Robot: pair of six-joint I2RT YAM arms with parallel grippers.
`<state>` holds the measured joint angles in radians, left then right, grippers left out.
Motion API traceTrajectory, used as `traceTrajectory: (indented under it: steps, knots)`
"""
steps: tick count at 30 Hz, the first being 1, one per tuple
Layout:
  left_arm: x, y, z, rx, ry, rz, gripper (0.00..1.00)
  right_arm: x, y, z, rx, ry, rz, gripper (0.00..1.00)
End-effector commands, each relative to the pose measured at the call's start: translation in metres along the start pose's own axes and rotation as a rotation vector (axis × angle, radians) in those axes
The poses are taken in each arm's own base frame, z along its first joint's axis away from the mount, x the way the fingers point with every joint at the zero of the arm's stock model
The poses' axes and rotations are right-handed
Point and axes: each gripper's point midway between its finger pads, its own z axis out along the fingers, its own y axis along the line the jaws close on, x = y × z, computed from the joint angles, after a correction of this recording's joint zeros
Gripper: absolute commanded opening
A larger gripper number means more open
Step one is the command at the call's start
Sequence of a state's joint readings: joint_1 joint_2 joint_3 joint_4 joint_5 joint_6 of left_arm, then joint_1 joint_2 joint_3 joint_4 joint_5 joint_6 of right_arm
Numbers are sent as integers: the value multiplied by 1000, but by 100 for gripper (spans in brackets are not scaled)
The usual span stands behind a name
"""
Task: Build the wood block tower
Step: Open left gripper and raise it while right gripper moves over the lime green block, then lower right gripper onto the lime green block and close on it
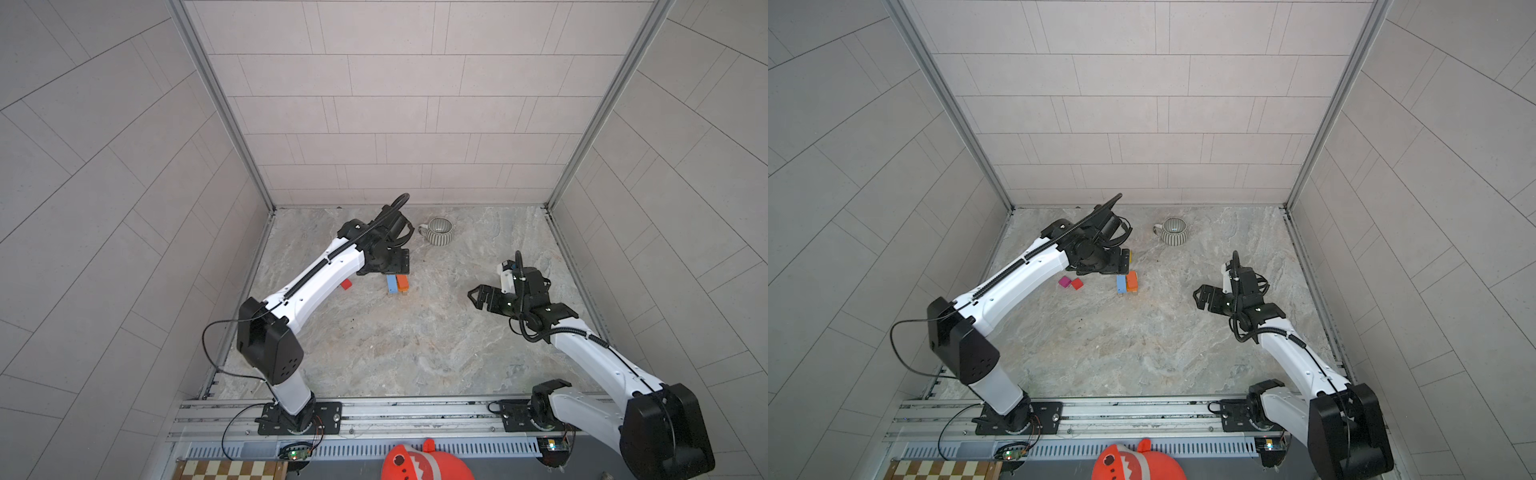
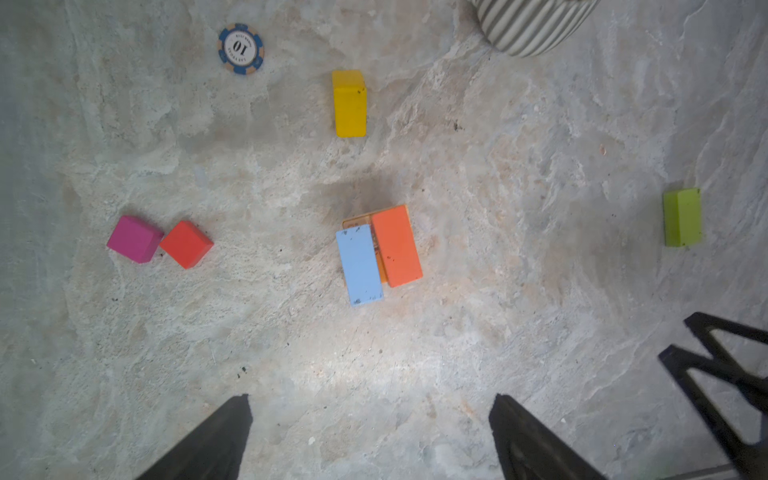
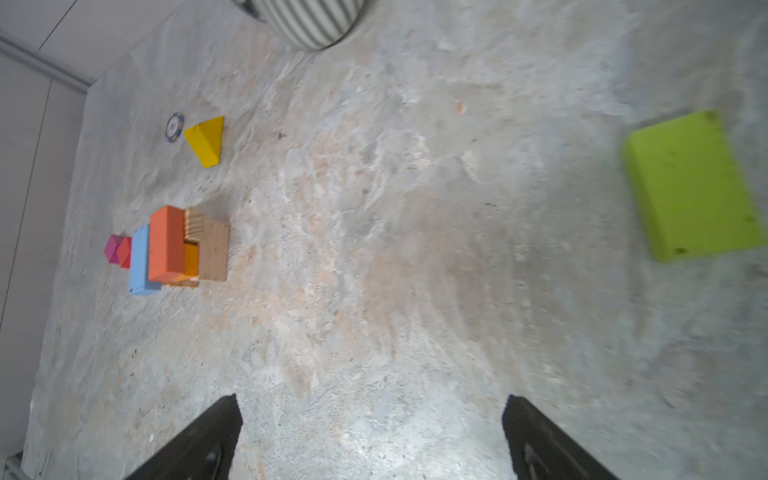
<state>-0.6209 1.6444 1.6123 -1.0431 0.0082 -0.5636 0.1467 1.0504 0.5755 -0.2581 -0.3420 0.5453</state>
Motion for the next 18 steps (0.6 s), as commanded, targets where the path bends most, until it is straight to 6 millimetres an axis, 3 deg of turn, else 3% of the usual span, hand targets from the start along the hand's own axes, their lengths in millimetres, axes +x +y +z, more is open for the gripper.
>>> traceTrajectory:
  steps: [1, 10, 14, 18]
  knots:
    - [18, 12, -15, 19, -2, 48, 97, 6, -33, -13, 134, 12, 42, 100]
    - [72, 66, -43, -19, -35, 105, 98, -2, -91, -17, 355, 21, 119, 100]
    - [82, 86, -56, -37, -64, 99, 98, -27, -85, -18, 349, -2, 83, 99]
    - [91, 80, -58, 45, -104, 51, 98, -46, -87, -15, 376, -25, 74, 96]
